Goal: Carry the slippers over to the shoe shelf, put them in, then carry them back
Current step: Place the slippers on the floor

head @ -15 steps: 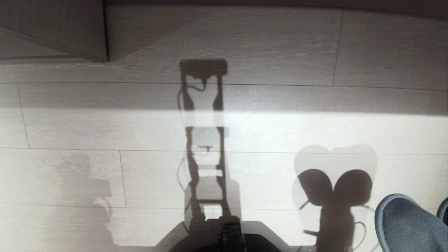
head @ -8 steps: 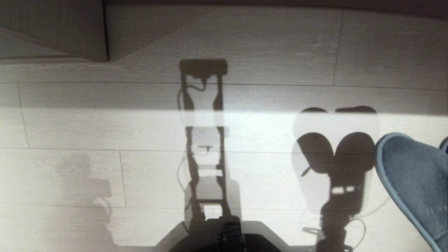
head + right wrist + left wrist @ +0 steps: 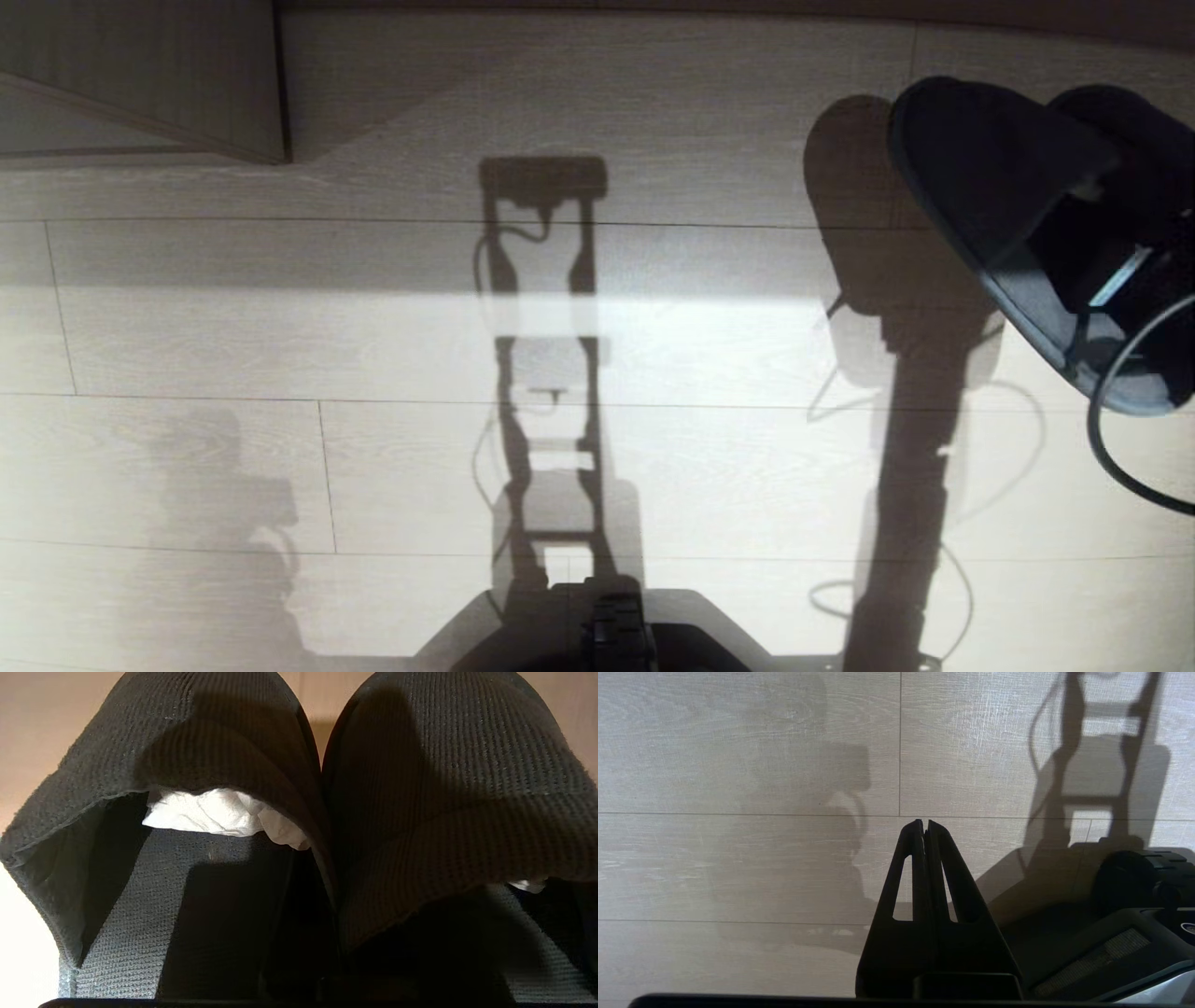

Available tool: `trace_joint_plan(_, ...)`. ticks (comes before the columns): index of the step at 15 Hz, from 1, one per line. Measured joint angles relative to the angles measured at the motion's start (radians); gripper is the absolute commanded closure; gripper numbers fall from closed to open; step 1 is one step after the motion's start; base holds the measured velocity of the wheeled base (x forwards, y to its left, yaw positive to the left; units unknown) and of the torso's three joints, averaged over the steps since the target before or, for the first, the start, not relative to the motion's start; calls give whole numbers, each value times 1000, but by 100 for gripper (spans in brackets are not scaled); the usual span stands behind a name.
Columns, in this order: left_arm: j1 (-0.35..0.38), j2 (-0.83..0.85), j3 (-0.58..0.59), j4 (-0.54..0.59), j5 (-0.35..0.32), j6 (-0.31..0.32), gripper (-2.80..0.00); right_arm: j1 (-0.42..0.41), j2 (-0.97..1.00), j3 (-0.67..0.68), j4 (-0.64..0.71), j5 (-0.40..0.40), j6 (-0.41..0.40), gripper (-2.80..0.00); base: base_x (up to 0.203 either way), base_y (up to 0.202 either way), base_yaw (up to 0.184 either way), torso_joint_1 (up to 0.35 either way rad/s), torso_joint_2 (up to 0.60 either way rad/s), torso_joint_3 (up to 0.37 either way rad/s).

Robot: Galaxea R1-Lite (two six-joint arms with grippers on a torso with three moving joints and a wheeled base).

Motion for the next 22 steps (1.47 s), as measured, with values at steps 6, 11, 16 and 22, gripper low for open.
trace_joint_plan(6,0,0,0,0,0,0,0,6,310,-56,-351,-32,5,0,0,0,0,0,0,0)
trace_joint_plan(11,0,0,0,0,0,-1,0,11,411,-22,-428,-71,16,0,0,0,0,0,0,0)
trace_joint_plan(16,0,0,0,0,0,-1,0,20,500,-19,-492,-103,39,-280,0,0,0,0,0,0)
trace_joint_plan(22,0,0,0,0,0,-1,0,35,554,-13,-497,-111,64,-280,0,0,0,0,0,0)
